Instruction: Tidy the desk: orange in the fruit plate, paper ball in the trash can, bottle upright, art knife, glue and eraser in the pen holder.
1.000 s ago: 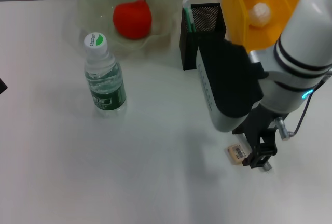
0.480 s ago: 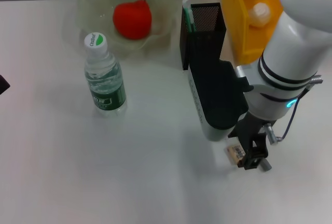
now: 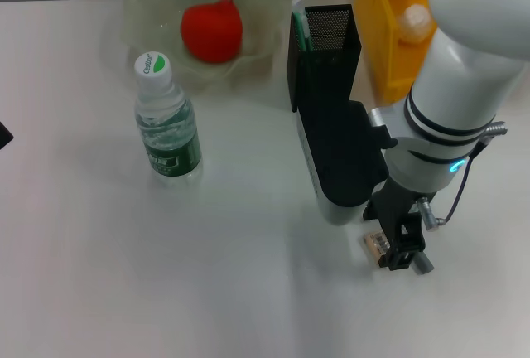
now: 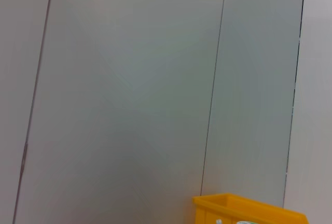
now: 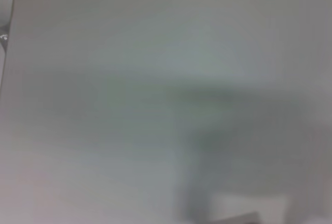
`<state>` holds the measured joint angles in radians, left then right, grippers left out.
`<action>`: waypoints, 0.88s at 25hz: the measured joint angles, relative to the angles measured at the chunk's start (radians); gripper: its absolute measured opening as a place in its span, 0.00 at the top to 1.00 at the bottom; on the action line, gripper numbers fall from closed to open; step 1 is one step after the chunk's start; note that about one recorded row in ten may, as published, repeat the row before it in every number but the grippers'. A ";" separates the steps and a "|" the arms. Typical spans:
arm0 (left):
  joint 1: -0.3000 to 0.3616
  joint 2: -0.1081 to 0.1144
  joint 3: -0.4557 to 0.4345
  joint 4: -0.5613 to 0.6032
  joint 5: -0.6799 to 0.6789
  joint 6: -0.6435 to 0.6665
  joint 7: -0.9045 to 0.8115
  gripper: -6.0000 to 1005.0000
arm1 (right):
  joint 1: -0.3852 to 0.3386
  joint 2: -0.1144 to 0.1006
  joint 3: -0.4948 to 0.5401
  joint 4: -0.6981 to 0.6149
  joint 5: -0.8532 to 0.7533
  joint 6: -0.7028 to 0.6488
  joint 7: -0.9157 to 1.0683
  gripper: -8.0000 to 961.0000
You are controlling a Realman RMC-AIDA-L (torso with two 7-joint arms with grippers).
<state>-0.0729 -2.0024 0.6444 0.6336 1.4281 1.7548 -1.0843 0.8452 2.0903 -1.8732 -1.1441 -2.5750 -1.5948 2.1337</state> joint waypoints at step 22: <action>0.001 0.005 -0.001 -0.014 0.000 -0.006 0.007 0.19 | 0.015 0.002 -0.034 0.025 0.012 0.034 0.030 0.47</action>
<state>-0.0722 -1.9971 0.6430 0.6197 1.4281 1.7490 -1.0777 0.8601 2.0921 -1.9076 -1.1188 -2.5626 -1.5611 2.1637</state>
